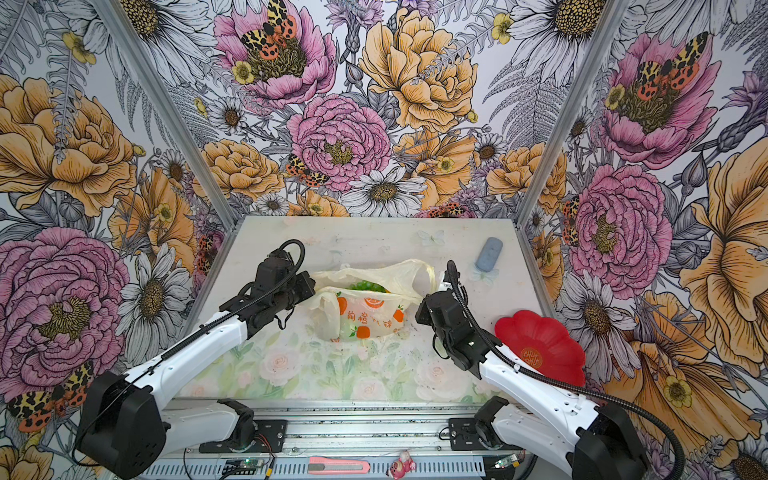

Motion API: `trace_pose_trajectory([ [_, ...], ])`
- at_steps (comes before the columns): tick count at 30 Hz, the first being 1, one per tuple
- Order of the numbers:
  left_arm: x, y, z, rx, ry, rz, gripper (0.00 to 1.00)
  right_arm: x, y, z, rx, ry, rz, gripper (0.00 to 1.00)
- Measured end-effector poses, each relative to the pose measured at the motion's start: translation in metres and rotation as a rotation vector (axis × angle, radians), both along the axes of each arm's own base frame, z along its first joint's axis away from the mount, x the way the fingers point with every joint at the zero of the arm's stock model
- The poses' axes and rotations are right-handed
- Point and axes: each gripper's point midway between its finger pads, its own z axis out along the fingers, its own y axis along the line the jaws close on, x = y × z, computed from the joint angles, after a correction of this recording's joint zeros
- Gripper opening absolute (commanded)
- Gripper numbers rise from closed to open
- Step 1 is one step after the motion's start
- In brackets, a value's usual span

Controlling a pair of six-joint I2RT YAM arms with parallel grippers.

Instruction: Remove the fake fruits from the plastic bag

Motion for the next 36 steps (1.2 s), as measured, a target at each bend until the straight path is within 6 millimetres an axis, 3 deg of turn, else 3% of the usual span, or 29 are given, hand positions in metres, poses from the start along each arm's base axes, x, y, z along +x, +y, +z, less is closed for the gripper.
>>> trace_pose_trajectory([
  [4, -0.003, -0.017, 0.000, 0.039, -0.021, -0.072, 0.01, -0.005, 0.002, 0.015, -0.024, -0.029, 0.054, 0.52],
  [7, -0.002, -0.031, 0.003, 0.090, -0.035, -0.125, 0.01, -0.004, 0.000, 0.044, -0.079, -0.068, 0.080, 0.68],
  [11, 0.000, -0.042, 0.011, 0.138, -0.069, -0.165, 0.01, -0.002, -0.010, 0.103, -0.154, -0.171, 0.075, 0.76],
  [15, 0.000, -0.039, 0.011, 0.173, -0.077, -0.169, 0.01, -0.008, -0.019, 0.156, -0.217, -0.260, 0.066, 0.78],
  [17, 0.000, -0.038, 0.010, 0.185, -0.076, -0.170, 0.01, -0.011, -0.012, 0.170, -0.250, -0.279, 0.093, 0.78],
  [20, 0.000, -0.038, 0.010, 0.202, -0.081, -0.177, 0.01, -0.011, 0.016, 0.182, -0.288, -0.287, 0.177, 0.80],
  [23, -0.001, -0.039, 0.009, 0.213, -0.082, -0.182, 0.01, 0.003, 0.046, 0.167, -0.338, -0.235, 0.246, 0.83],
  [27, -0.003, -0.040, 0.011, 0.220, -0.090, -0.191, 0.01, 0.031, 0.078, 0.106, -0.470, -0.083, 0.311, 0.86],
  [31, -0.007, -0.042, 0.016, 0.226, -0.104, -0.206, 0.01, 0.045, 0.091, 0.048, -0.599, 0.050, 0.364, 0.85],
  [36, -0.011, -0.044, 0.025, 0.231, -0.134, -0.227, 0.01, 0.057, 0.096, 0.015, -0.714, 0.122, 0.392, 0.83],
])
